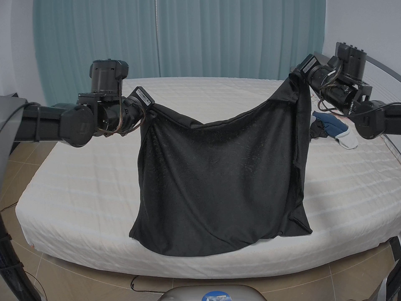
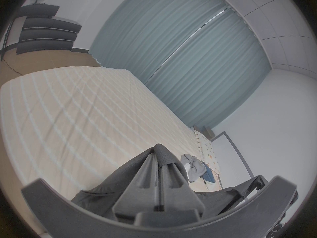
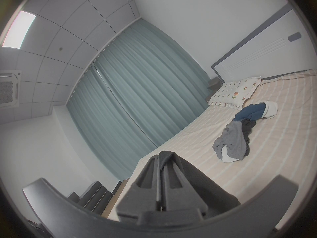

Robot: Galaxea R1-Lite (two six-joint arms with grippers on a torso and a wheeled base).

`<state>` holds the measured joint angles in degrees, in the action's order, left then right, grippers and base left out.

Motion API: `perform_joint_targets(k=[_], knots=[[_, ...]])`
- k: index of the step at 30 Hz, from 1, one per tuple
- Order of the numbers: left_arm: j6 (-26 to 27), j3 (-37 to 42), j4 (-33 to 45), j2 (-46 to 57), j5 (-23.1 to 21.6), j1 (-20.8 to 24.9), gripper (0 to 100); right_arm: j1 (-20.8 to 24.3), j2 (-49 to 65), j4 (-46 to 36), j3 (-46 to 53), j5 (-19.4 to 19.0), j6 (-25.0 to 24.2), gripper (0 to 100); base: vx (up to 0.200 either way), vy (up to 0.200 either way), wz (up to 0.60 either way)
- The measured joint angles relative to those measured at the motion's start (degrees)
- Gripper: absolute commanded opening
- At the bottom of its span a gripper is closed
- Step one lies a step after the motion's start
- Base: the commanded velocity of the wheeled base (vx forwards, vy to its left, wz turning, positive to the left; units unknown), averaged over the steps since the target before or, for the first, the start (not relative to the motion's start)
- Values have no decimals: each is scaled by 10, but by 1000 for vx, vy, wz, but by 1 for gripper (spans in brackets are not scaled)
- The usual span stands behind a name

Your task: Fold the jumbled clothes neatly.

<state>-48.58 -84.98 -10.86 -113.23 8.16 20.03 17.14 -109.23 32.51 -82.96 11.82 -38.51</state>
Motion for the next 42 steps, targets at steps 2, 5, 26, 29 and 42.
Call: perform_joint_targets(k=[2,5,26,29,42], knots=[[-3,-23,0,-29,0,-4,0,-3,-27,12,-9,0,0,0,200,0,0],[-5,-56,1,-71,0,-8,0,-5,-68,30,-20,0,0,0,200,0,0],[-7,-235,3,-336,59,1,100,-35,-319,111,-59,13,1,100,0,0,0],[-7,-250,11,-363,62,6,100,-37,-349,110,-65,15,5,100,0,0,0],[-41,-294,-7,-416,130,-23,100,-79,-400,122,-89,66,38,100,0,0,0]])
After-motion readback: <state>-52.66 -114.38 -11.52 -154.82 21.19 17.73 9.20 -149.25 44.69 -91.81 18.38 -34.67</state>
